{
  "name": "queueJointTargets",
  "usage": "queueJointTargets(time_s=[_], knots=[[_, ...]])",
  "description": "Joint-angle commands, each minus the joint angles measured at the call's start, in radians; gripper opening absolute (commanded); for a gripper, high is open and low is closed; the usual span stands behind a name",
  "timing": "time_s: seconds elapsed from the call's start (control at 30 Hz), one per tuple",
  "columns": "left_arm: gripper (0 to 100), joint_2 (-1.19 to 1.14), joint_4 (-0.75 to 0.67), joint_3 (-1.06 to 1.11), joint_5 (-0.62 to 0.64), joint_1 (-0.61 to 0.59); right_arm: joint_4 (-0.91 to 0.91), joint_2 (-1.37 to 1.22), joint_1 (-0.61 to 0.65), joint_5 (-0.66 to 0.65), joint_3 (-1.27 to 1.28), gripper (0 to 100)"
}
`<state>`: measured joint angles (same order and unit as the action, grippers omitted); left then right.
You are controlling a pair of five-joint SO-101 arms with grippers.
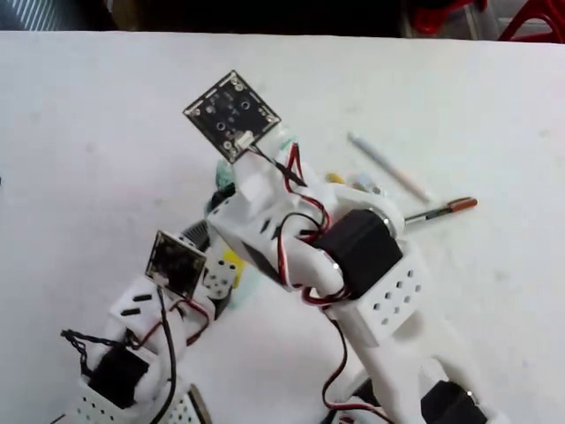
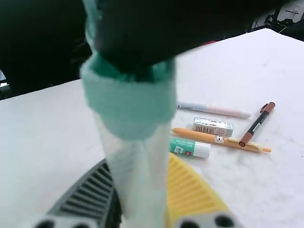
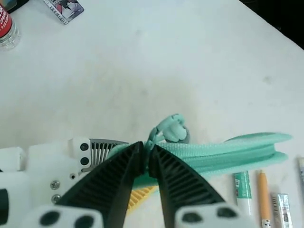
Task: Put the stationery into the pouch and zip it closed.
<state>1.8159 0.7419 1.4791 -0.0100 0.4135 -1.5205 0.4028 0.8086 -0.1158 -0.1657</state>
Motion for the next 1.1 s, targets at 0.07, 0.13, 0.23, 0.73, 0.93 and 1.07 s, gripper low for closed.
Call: queueJointTargets(time_s=[0.07, 0.13, 0.23, 0.73, 0.93, 1.07], knots=[[2, 0.008, 0.009, -0.058, -0.034, 0.044, 0.084, 0.074, -0.041, -0.017, 0.066, 1.9], [2, 0.008, 0.011, -0.058, -0.034, 0.042, 0.124, 0.128, -0.064, -0.02, 0.097, 1.9], [2, 0.008, 0.025, -0.063, -0.034, 0.044, 0.162, 0.189, -0.097, -0.071, 0.15, 1.9], [2, 0.008, 0.025, -0.064, -0.034, 0.038, 0.39, 0.263, -0.285, -0.195, 0.388, 1.9], [2, 0.008, 0.025, -0.063, -0.034, 0.038, 0.427, 0.255, -0.352, -0.196, 0.391, 1.9], [2, 0.008, 0.025, -0.061, -0.034, 0.038, 0.453, 0.254, -0.407, -0.196, 0.391, 1.9]])
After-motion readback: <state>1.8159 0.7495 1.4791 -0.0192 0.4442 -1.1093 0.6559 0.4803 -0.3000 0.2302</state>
